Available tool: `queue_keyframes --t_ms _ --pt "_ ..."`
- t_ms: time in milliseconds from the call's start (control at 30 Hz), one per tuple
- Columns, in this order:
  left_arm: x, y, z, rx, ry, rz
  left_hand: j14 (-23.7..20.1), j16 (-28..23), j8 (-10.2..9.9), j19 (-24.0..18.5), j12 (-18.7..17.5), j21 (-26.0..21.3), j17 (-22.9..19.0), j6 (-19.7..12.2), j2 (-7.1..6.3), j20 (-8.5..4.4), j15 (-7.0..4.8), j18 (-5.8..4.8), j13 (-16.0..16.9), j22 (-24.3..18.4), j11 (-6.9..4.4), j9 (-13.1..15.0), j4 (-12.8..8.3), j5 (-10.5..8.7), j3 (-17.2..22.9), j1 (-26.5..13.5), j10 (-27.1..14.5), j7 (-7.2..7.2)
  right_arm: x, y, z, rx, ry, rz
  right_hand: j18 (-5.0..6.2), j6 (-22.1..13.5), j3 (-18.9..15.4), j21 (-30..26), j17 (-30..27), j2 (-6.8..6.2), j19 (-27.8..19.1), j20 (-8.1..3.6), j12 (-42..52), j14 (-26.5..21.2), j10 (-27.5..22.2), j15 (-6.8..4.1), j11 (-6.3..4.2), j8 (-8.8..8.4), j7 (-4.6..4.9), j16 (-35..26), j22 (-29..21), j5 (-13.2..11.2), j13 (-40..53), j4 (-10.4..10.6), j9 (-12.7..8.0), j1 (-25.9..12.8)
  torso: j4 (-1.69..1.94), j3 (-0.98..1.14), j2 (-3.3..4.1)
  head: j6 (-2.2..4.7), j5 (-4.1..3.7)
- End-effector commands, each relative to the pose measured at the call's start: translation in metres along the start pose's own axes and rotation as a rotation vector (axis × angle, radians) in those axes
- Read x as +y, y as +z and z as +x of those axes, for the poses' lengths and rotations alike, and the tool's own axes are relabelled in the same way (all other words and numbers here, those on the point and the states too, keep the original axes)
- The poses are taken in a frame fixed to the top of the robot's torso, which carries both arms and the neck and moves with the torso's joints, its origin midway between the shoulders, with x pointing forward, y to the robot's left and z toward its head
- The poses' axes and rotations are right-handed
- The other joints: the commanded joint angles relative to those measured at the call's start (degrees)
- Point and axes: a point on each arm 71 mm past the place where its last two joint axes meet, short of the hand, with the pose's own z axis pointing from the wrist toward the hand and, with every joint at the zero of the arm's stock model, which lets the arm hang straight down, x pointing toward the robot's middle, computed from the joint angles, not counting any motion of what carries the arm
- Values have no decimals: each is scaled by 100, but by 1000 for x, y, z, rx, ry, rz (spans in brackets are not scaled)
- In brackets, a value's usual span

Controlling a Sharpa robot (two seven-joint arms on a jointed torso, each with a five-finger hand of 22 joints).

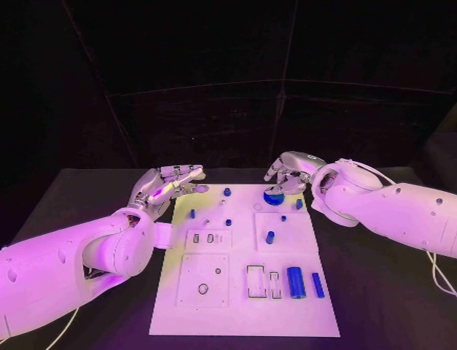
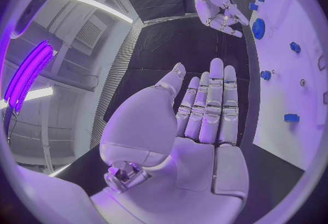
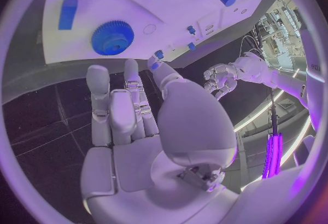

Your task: Assemble the parts on the task board

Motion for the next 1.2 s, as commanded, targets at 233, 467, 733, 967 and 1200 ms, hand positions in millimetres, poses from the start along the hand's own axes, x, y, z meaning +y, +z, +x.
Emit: queue_keyframes --t_ms 233,467,733,967,1200 --pt "-1 1 2 21 -8 11 23 -29 -29 35 -37 -23 8 6 18 -15 0 37 5 -5 -22 -1 1 25 32 -26 -16 12 -21 -3 3 106 55 138 -214 -348 -736 481 1685 59 329 70 3747 403 12 98 97 -15 78 1124 694 189 4024 565 -17 252 -1 -2 7 -10 -66" --pt "0 2 3 21 -14 8 23 -29 -29 35 -37 -23 8 6 18 -15 0 37 5 -5 -22 -1 1 25 32 -26 -16 12 -20 6 9 149 15 156 -217 -529 -909 552 1814 103 340 128 4309 405 129 140 168 -46 151 1210 773 205 4743 736 -25 352 24 -16 3 -32 -94" --pt "0 2 3 19 -14 7 20 -40 -31 34 -40 -29 12 12 16 -15 -1 38 5 -10 -24 -1 0 24 33 -33 -8 11 -21 10 12 179 -21 160 -217 -538 -950 580 1866 140 334 147 4540 408 208 155 179 -10 161 1244 797 280 5057 763 -16 495 26 -18 4 -28 -105" --pt "0 2 2 16 -12 7 20 -40 -31 34 -40 -29 12 12 16 -15 -1 38 5 -10 -24 -1 0 24 33 -33 -8 11 -19 10 14 195 -28 157 -219 -513 -949 597 1895 175 338 150 4716 411 310 156 179 22 158 1261 815 325 5297 749 -10 560 17 -13 2 -55 -108" --pt "0 3 1 15 -12 7 21 -45 -35 34 -44 -31 14 10 13 -15 -1 38 4 -12 -22 -2 -3 24 32 -34 -11 15 -21 10 13 190 -29 161 -220 -474 -954 607 1907 210 340 149 4769 412 331 154 175 55 151 1269 825 342 5367 757 -3 570 17 -13 4 -66 -105"
